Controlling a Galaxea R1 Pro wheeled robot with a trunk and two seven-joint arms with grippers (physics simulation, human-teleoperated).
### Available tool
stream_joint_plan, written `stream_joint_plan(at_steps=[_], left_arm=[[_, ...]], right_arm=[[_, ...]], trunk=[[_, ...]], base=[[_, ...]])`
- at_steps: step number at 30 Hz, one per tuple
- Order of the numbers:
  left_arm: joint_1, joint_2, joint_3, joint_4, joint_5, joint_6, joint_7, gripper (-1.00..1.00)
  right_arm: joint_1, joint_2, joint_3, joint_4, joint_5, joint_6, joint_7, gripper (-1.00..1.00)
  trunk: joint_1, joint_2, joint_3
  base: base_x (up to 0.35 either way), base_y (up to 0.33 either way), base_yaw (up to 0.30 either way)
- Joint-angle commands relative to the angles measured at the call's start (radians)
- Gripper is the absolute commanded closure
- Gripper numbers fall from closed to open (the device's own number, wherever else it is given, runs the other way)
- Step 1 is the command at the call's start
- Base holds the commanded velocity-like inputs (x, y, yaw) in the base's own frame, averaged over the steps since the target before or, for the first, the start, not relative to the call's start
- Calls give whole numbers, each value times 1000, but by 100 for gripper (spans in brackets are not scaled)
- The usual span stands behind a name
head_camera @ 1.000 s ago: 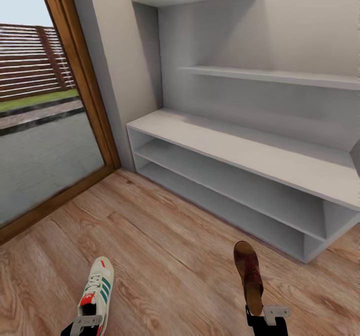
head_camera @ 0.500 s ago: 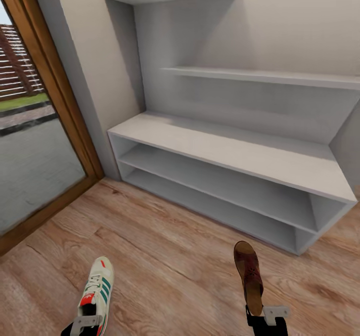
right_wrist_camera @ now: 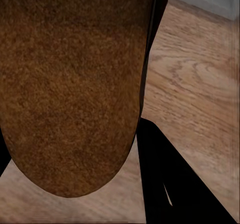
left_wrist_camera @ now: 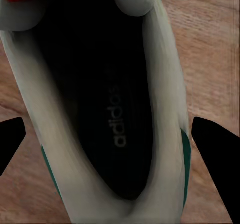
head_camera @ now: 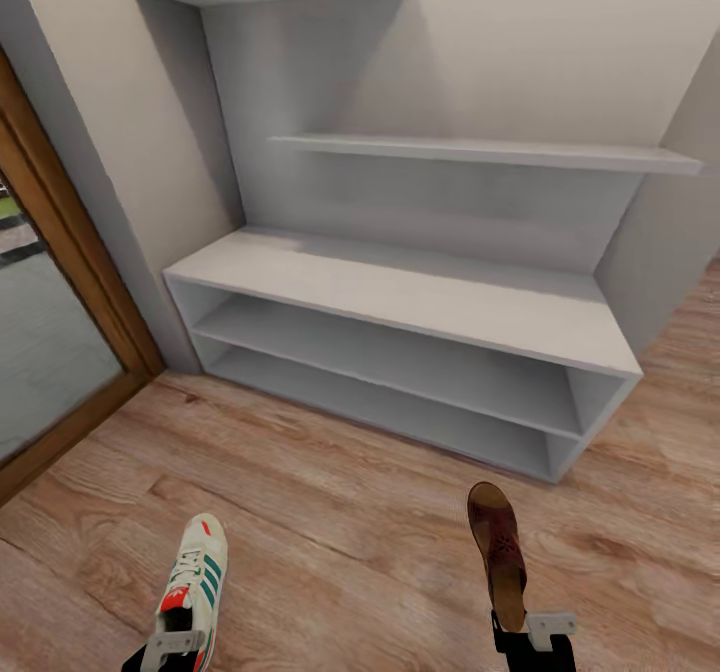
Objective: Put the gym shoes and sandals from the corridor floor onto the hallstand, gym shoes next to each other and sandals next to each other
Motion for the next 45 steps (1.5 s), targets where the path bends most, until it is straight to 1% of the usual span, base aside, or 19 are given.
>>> stream_joint_plan(at_steps=[1, 5, 14, 35, 45], left_arm=[[0, 0, 6, 0, 2, -2, -7, 100], [0, 0, 6, 0, 2, -2, -7, 100], [0, 0, 5, -1, 2, -2, -7, 100], [0, 0, 5, -1, 1, -2, -7, 100], [0, 0, 5, -1, 0, -2, -7, 100]], right_arm=[[-1, 0, -3, 1, 6, -2, -4, 100], [-1, 0, -3, 1, 6, -2, -4, 100], [-1, 0, -3, 0, 6, -2, -4, 100], [-1, 0, -3, 0, 6, -2, -4, 100], [0, 0, -3, 0, 6, -2, -4, 100]], trunk=[[0, 0, -1], [0, 0, -1], [0, 0, -1], [0, 0, -1], [0, 0, -1]], base=[[0, 0, -265], [-9, 8, -265], [-130, 119, -265], [-6, 5, -265], [-149, 48, -263]])
